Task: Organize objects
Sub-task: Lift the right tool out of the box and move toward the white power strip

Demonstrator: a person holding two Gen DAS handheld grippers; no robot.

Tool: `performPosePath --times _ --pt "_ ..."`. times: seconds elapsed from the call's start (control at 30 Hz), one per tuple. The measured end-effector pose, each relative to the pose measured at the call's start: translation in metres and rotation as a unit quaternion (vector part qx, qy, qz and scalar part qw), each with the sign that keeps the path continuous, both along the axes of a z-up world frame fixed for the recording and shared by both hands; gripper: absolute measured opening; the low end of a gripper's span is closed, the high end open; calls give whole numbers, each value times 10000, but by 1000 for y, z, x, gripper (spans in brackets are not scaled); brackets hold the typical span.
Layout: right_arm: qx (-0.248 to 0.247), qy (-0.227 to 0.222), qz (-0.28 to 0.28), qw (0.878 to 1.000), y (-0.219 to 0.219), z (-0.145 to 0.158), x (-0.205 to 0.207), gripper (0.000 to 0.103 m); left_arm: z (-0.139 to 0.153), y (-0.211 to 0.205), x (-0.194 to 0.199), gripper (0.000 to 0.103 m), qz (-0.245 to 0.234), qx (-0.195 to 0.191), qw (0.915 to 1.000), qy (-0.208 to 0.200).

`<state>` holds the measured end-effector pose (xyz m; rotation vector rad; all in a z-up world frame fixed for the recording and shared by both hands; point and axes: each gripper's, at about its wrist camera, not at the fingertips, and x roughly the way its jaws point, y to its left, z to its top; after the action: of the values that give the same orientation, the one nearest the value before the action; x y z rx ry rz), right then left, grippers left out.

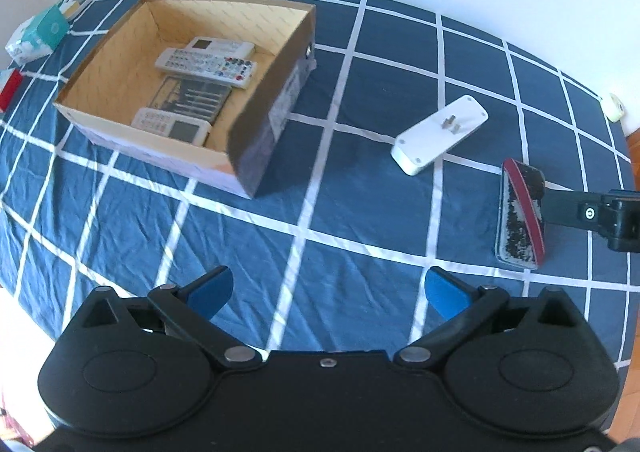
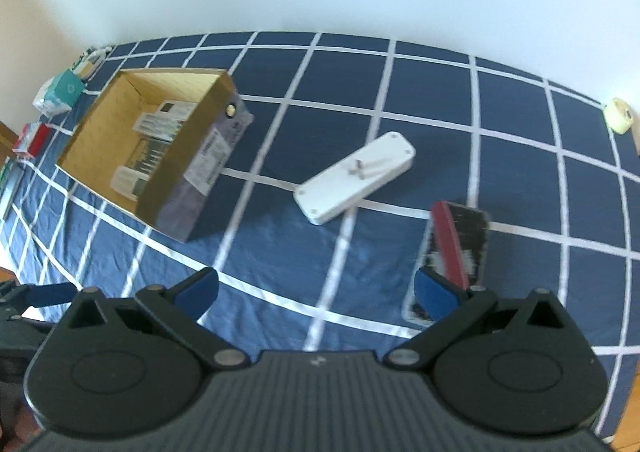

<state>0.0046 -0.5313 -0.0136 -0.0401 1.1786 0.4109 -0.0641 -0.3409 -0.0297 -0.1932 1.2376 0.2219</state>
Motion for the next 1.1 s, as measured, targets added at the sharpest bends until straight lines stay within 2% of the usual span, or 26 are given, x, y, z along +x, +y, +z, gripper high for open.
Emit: performPosePath --times 0.37,0.73,1.1 --pt "-225 -43 414 9989 -31 -2 24 103 -8 -32 12 103 373 51 9993 -2" --pt "-327 27 774 9965 -38 -9 79 103 -21 -47 52 103 691 10 9976 69" --pt "-501 317 1144 9917 -23 -51 152 103 -65 -54 112 103 799 -89 9959 420"
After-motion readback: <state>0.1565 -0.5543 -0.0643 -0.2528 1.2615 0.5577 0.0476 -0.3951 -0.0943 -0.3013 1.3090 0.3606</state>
